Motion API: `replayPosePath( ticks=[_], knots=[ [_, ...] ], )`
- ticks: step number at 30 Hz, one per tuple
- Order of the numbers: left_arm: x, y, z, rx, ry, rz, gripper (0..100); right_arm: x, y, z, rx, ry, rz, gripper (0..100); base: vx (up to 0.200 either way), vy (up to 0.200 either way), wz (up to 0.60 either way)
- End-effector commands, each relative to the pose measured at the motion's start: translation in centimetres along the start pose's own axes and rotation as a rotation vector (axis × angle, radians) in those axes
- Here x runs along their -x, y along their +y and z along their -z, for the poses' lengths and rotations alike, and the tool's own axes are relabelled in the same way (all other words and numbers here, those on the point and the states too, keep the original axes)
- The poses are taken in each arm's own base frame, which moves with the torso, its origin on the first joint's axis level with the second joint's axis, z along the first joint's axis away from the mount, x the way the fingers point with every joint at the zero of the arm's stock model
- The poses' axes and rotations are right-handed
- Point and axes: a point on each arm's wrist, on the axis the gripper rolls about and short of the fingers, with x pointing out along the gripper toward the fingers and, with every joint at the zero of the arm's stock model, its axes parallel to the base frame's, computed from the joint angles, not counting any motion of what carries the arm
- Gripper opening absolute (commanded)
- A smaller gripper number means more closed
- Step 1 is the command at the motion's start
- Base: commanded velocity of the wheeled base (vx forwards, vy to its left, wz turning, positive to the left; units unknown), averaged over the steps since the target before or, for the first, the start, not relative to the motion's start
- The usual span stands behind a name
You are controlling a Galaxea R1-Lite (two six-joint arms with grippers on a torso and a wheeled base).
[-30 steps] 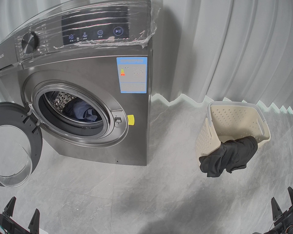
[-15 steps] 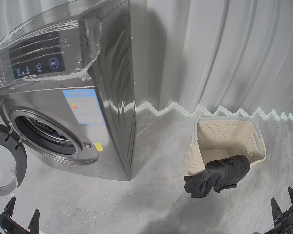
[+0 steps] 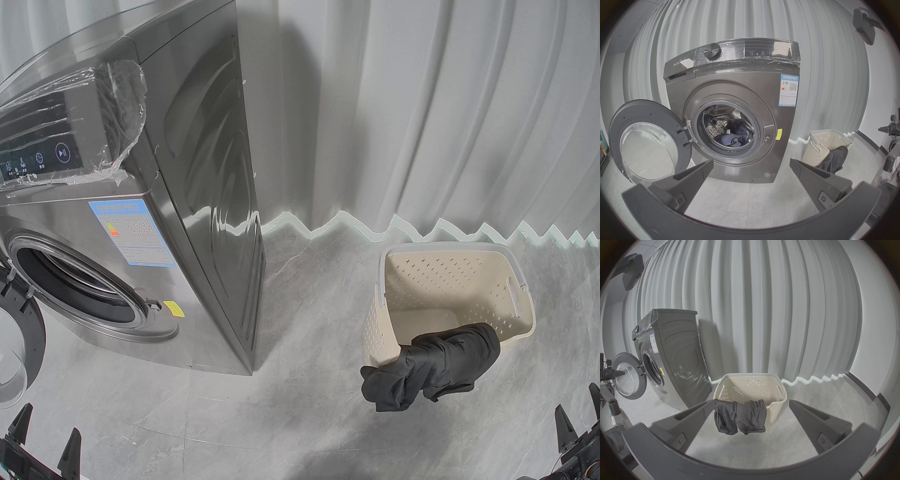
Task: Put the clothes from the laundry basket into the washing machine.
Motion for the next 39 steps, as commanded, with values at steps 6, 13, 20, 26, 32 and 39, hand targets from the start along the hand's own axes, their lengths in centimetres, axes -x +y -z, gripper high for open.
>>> replayPosePath(
  ticks=[6, 13, 20, 26, 32, 39],
  knots=[
    [0.00, 0.00, 0.48, 0.002, 0.000, 0.000, 100, 0.00, 0.00, 0.49, 0.000, 0.000, -0.001, 100, 0.000, 0.000, 0.00],
    [0.00, -0.01, 0.48, 0.003, 0.000, 0.002, 100, 0.00, 0.00, 0.49, 0.000, 0.000, -0.001, 100, -0.114, -0.057, 0.00],
    [0.00, 0.00, 0.48, 0.008, 0.000, 0.000, 100, 0.00, 0.00, 0.49, 0.000, 0.000, -0.001, 100, -0.057, -0.200, 0.00],
    [0.00, 0.00, 0.48, 0.006, 0.000, 0.000, 100, 0.00, 0.00, 0.49, 0.000, 0.000, -0.001, 100, 0.000, -0.200, 0.00],
    [0.00, 0.00, 0.48, 0.005, 0.000, 0.000, 100, 0.00, 0.00, 0.49, 0.000, 0.000, -0.001, 100, 0.000, -0.200, 0.00],
    [0.01, 0.00, 0.46, 0.006, 0.000, 0.003, 100, 0.00, 0.00, 0.49, 0.000, 0.000, -0.001, 100, 0.000, -0.114, 0.00]
  ],
)
